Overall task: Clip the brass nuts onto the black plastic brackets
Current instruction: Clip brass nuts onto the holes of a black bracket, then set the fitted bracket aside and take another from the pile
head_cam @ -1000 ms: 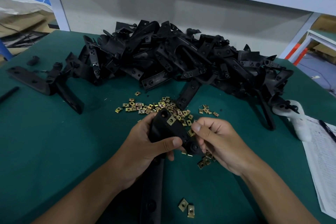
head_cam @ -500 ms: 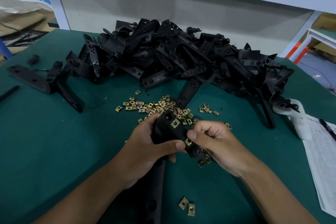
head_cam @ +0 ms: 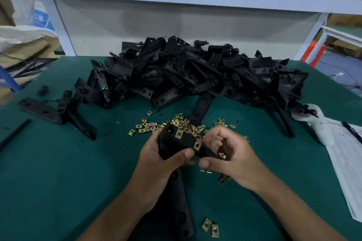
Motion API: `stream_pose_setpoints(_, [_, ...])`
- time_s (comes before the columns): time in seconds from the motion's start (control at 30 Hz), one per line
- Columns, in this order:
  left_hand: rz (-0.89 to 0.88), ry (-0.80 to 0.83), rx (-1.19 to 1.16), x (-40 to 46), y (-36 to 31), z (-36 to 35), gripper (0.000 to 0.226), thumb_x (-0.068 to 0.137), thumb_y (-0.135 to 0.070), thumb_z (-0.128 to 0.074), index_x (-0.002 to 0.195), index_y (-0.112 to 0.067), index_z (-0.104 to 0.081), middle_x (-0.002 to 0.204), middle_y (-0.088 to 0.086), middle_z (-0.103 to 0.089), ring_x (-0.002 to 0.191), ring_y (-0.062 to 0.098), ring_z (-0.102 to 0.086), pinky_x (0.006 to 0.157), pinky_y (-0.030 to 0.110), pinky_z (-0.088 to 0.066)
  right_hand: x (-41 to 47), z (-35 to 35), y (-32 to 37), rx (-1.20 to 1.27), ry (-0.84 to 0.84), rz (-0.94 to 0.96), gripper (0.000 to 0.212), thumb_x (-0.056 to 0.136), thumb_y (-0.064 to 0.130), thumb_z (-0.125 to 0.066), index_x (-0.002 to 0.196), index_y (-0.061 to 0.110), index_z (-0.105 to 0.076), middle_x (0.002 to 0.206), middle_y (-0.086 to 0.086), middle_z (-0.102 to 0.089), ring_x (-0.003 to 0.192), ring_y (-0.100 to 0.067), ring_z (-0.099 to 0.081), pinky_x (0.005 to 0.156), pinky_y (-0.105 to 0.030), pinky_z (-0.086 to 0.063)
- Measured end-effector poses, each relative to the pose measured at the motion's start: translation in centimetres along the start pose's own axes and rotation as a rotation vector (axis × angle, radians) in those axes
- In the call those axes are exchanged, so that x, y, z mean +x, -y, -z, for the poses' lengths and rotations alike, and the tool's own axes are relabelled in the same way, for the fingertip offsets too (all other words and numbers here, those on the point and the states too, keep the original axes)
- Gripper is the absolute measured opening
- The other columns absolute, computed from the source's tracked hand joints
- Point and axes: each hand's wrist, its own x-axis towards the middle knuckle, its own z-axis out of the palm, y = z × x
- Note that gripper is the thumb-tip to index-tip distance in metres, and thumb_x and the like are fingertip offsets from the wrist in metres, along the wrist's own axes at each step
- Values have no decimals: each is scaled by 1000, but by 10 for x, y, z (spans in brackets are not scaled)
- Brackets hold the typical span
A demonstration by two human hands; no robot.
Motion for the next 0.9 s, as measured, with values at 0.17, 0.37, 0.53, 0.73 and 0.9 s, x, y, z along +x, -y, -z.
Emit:
stream_pose_setpoints(0.17, [-48, 37, -21, 1, -2, 1, 24, 76, -18, -85, 95, -25, -73, 98, 6, -77, 90, 18, -75, 75, 22, -58, -3, -7, 2, -128, -153, 132, 30, 75, 50, -85, 95, 35, -68, 74, 5, -63, 68, -23, -60, 61, -35, -53])
stream_pose_setpoints(0.37, [-103, 21, 207, -5, -10, -1, 36, 81, -45, -78, 113, -33, -66, 115, 1, -73, 109, 20, -69, 88, 30, -54, -5, 1, 27, -141, -340, 211, 36, 75, 57, -79, 96, 27, -76, 64, 13, -54, 63, -6, -50, 62, -22, -43])
stream_pose_setpoints(0.53, [-410, 13, 337, -12, -29, -16, 29, 84, -33, -73, 112, -39, -69, 123, -7, -70, 118, 13, -65, 90, 23, -55, -36, 25, 61, -308, -423, 280, 30, 76, 57, -78, 97, 35, -75, 66, 14, -57, 63, -11, -55, 62, -28, -46])
stream_pose_setpoints(0.73, [-585, 82, 599, -25, -37, -59, 24, 85, -42, -73, 108, -44, -68, 136, -14, -61, 131, 17, -56, 101, 43, -49, -94, 55, 79, -404, -534, 302, 24, 78, 48, -80, 98, 34, -75, 80, 12, -68, 68, -12, -59, 69, -20, -47])
stream_pose_setpoints(0.9, [-647, 144, 728, -35, -40, -102, 19, 83, -49, -70, 101, -48, -66, 138, -20, -55, 133, 4, -49, 107, 14, -36, -137, 78, 86, -439, -645, 262, 25, 80, 44, -79, 102, 34, -75, 91, 14, -73, 84, -13, -66, 75, -19, -45])
